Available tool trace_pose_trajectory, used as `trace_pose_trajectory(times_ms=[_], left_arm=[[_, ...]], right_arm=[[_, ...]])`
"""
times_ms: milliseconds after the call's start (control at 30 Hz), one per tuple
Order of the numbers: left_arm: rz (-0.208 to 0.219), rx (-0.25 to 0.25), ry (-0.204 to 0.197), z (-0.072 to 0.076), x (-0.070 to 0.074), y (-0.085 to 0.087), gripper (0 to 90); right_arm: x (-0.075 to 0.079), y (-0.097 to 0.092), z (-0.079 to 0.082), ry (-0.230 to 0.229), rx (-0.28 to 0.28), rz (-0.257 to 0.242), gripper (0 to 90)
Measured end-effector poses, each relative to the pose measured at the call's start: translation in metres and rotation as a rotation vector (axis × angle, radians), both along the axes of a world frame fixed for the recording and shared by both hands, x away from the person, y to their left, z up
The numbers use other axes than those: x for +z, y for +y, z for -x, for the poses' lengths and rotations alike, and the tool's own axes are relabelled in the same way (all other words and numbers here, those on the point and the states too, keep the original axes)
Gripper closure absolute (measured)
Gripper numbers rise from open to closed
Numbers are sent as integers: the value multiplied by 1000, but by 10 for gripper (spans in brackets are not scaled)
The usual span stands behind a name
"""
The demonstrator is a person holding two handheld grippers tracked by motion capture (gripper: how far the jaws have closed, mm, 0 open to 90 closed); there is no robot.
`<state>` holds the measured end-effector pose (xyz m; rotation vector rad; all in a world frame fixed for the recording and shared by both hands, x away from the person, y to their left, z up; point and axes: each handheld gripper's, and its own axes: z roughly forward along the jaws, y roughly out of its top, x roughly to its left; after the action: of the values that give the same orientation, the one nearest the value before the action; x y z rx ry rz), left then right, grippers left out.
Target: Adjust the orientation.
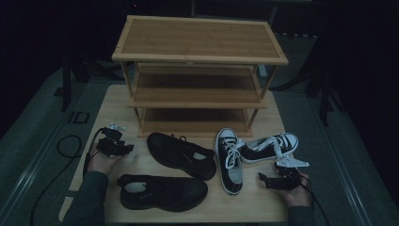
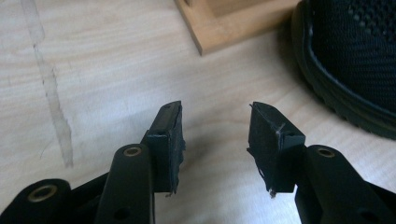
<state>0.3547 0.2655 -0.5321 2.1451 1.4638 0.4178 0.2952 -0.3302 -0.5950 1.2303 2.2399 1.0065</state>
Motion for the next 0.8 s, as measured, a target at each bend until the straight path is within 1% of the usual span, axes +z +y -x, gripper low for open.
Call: trace_pose_trajectory(times_ms=[67, 167, 267, 300, 400, 467, 800], left_arm=[[17, -8, 1, 2, 5, -1, 551], [50, -23, -10, 5, 14, -1, 544], [64, -36, -19, 8, 22, -3, 538], [59, -44, -25, 10, 25, -4, 535], [68, -50, -34, 12, 32, -7, 523], [72, -68, -39, 13, 37, -11, 524], [51, -148, -62, 21, 58, -30, 525]], right_arm=[[0, 0, 0, 0, 0, 0, 136], [0, 0, 0, 0, 1, 1, 136], [0, 0, 0, 0, 1, 1, 136], [0, 0, 0, 0, 0, 0, 135], [0, 0, 0, 0, 0, 0, 136], [0, 0, 0, 0, 0, 0, 136], [0, 0, 0, 0, 0, 0, 136]])
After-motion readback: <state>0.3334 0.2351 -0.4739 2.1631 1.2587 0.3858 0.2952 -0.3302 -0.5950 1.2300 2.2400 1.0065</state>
